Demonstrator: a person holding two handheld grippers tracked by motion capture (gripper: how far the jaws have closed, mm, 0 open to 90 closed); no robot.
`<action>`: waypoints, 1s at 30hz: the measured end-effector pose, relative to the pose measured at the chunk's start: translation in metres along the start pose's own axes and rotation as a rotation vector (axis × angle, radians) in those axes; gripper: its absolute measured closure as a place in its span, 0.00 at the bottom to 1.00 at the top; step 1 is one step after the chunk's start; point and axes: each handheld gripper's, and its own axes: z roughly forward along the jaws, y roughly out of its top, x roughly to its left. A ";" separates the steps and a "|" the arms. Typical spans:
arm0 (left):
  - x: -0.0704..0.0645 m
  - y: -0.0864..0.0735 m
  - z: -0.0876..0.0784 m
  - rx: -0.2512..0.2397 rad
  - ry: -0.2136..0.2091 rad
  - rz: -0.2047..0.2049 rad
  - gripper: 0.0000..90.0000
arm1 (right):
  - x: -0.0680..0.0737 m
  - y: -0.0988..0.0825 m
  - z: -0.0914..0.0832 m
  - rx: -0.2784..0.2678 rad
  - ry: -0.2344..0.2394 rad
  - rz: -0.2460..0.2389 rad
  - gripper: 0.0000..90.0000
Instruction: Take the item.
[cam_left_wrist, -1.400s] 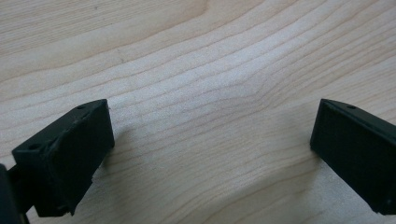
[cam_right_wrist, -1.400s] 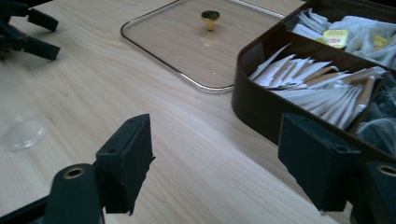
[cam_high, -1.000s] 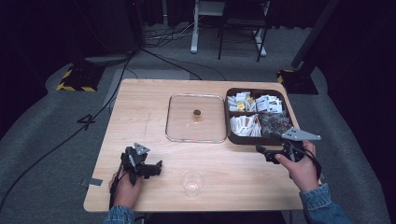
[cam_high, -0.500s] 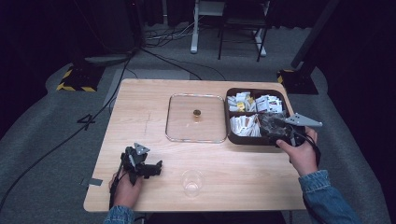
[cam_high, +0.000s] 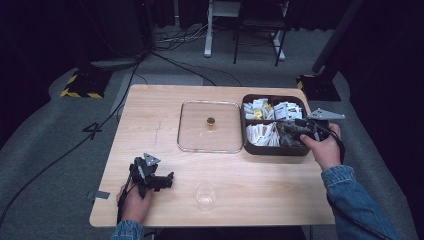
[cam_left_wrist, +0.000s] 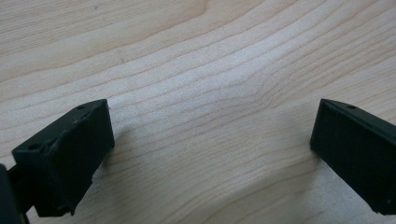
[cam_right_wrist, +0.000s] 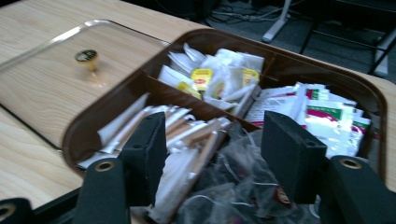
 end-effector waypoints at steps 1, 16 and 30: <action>0.000 0.000 0.000 0.000 0.000 0.000 0.00 | -0.003 0.000 0.001 0.010 -0.006 0.004 0.47; 0.000 0.000 0.000 -0.001 0.000 0.001 0.00 | -0.038 -0.008 0.014 0.089 -0.119 0.104 0.52; 0.000 0.000 0.000 0.000 0.001 0.003 0.00 | -0.040 -0.019 0.031 0.160 -0.086 0.135 0.75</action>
